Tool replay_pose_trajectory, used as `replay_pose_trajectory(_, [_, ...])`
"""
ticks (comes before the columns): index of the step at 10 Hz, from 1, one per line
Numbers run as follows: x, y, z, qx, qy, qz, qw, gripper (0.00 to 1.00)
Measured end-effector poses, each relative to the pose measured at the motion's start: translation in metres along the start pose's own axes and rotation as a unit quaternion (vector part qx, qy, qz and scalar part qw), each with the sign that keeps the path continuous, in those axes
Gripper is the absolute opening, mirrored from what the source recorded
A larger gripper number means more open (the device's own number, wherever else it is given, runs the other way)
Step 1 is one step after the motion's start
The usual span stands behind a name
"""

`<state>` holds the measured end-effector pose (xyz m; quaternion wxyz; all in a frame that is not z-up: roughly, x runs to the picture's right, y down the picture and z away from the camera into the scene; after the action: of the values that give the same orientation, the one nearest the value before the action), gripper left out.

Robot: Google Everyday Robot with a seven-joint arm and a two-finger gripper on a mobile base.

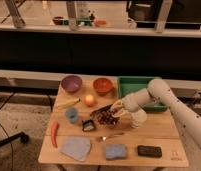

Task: Place grapes in metal cup

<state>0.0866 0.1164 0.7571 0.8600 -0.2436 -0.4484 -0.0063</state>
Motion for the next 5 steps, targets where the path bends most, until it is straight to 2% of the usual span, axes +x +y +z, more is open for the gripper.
replay_pose_trajectory(5, [0.0006,0.0061,0.0056,-0.011,-0.012,0.015,0.9998,0.20])
